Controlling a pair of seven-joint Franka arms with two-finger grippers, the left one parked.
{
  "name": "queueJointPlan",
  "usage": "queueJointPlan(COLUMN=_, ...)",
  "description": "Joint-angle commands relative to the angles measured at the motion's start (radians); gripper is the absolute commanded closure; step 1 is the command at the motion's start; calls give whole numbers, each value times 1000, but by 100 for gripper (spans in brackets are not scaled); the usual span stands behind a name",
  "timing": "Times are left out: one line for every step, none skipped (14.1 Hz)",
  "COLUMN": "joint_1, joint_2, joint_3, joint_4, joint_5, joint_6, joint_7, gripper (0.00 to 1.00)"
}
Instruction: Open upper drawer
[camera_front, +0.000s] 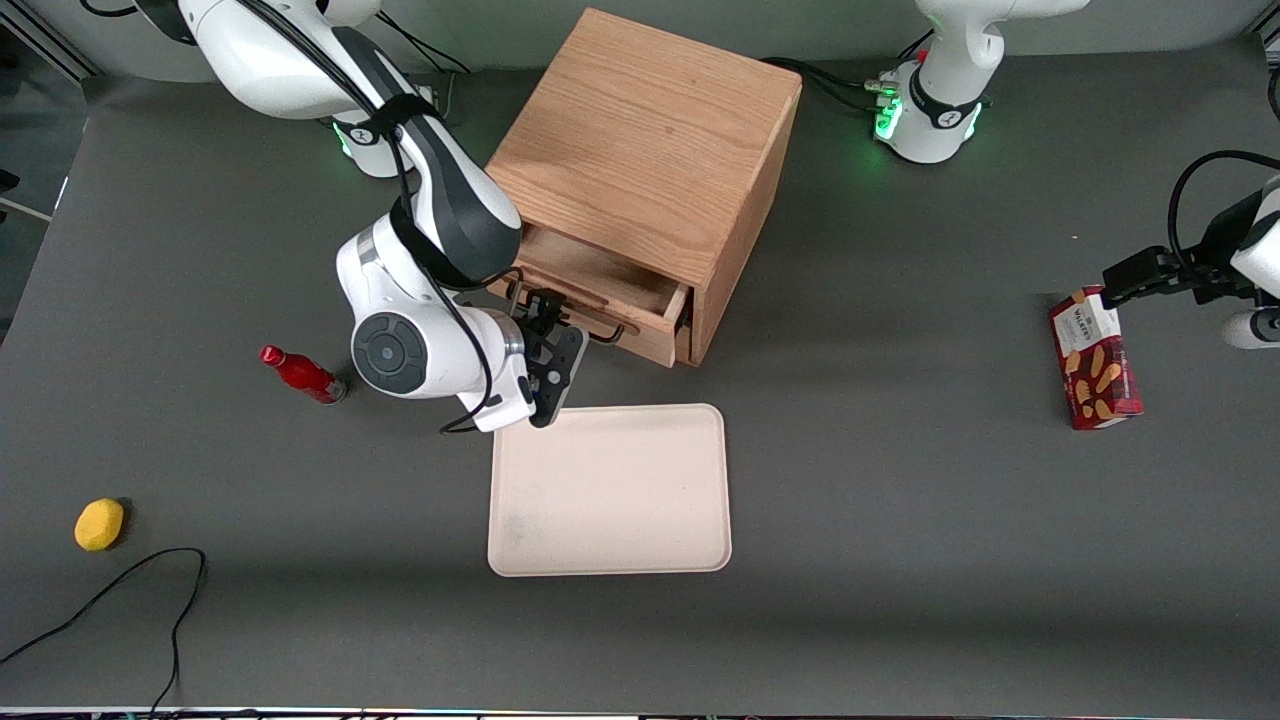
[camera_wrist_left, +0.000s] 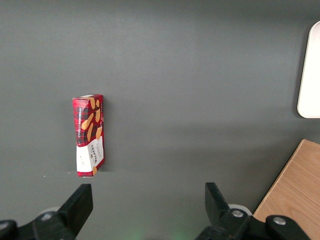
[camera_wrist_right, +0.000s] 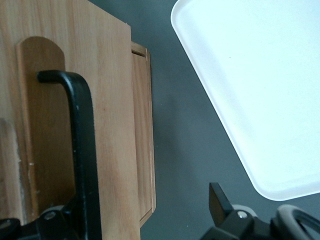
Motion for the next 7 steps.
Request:
queueJointPlan(joint_1=-5, joint_2=21, joint_3=1, joint_4=37, joint_5=14, joint_6=1, joint_7=-24, gripper=0)
queueJointPlan(joint_1=-15, joint_2=22, joint_3=1, joint_4=41, joint_5=15, joint_6=1, joint_7=-24, gripper=0)
queueJointPlan(joint_1=-20, joint_2=22, joint_3=1, joint_4=41, joint_5=17, joint_6=1, joint_7=-24, gripper=0)
queueJointPlan(joint_1=-21, joint_2=24, joint_3=1, joint_4=42, joint_5=17, joint_6=1, joint_7=-24, gripper=0)
queueJointPlan(joint_1=-22, joint_2=24, joint_3=1, joint_4=47, joint_5=17, joint_6=1, joint_7=-24, gripper=0)
queueJointPlan(joint_1=-22, joint_2=28, joint_3=1, joint_4=57, joint_5=15, joint_6=1, joint_7=-24, gripper=0)
queueJointPlan(joint_1=-25, joint_2=35, joint_3=1, joint_4=68, joint_5=15, joint_6=2, joint_7=-22, gripper=0)
